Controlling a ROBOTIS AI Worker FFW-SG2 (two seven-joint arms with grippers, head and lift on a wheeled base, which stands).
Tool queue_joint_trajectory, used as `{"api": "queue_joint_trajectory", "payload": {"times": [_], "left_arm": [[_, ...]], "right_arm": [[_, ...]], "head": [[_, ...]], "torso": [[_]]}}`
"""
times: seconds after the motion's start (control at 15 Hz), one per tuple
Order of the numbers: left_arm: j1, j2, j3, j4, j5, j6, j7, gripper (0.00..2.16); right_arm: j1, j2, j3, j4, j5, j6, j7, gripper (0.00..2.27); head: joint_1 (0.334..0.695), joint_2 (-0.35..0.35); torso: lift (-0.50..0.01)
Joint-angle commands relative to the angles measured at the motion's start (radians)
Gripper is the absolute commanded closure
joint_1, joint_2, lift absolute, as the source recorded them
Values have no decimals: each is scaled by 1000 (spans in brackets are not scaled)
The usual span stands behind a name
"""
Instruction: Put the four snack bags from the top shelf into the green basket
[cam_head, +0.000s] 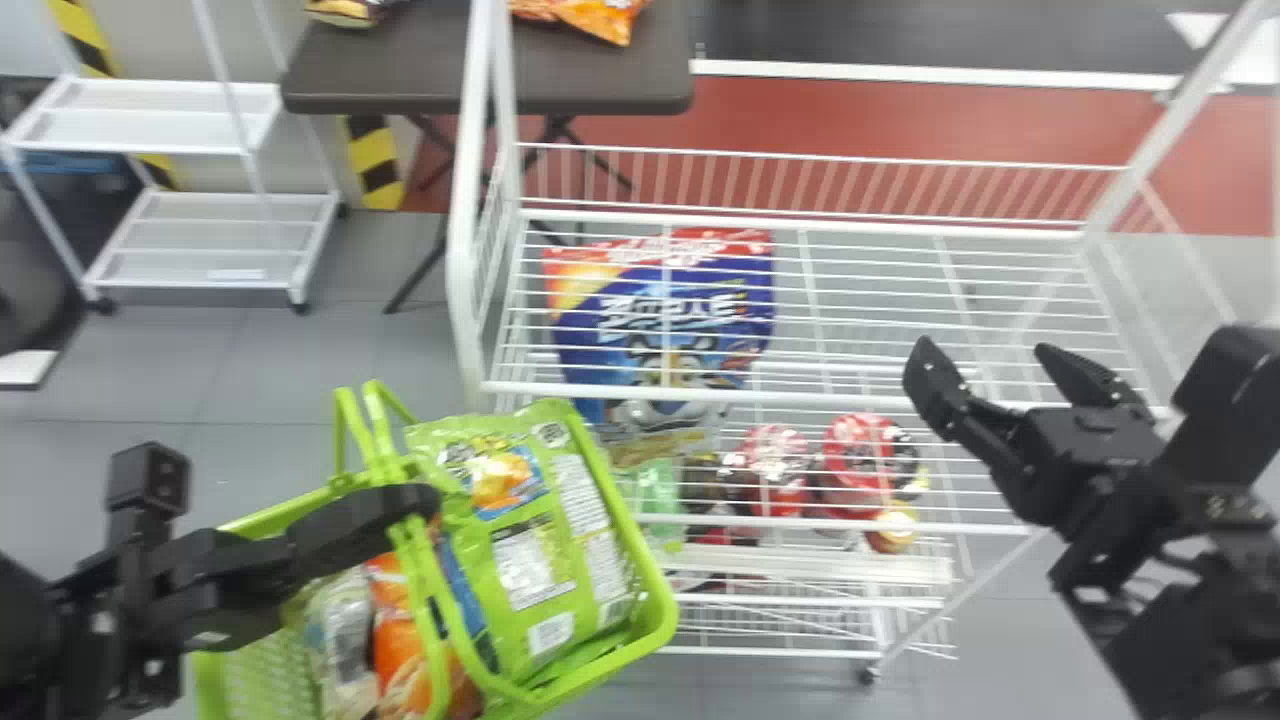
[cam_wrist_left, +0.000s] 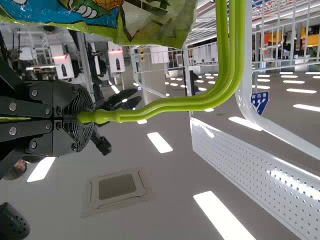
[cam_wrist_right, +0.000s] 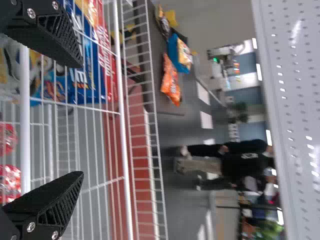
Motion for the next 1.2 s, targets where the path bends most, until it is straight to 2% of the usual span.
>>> {"api": "queue_joint_trajectory", "payload": {"times": [0.0,0.13,0.4,1.13], "left_arm": [[15,-6,-14,-31,-1,21,-11,2148],[32,-8,-14,-59,-4,36,-11,2148],[104,-13,0,-142,-4,54,-11,2148],[176,-49,-3,-227,-15,79,-11,2148]], "right_arm": [[62,15,-16,77,12,-212,-2,43],[88,15,-24,152,19,-360,0,43],[94,15,-36,229,22,-470,12,43],[99,4,-36,246,19,-476,38,46]], "head": [[695,-123],[695,-178],[695,-220],[695,-282]], "torso": [[0],[0],[0],[0]]}}
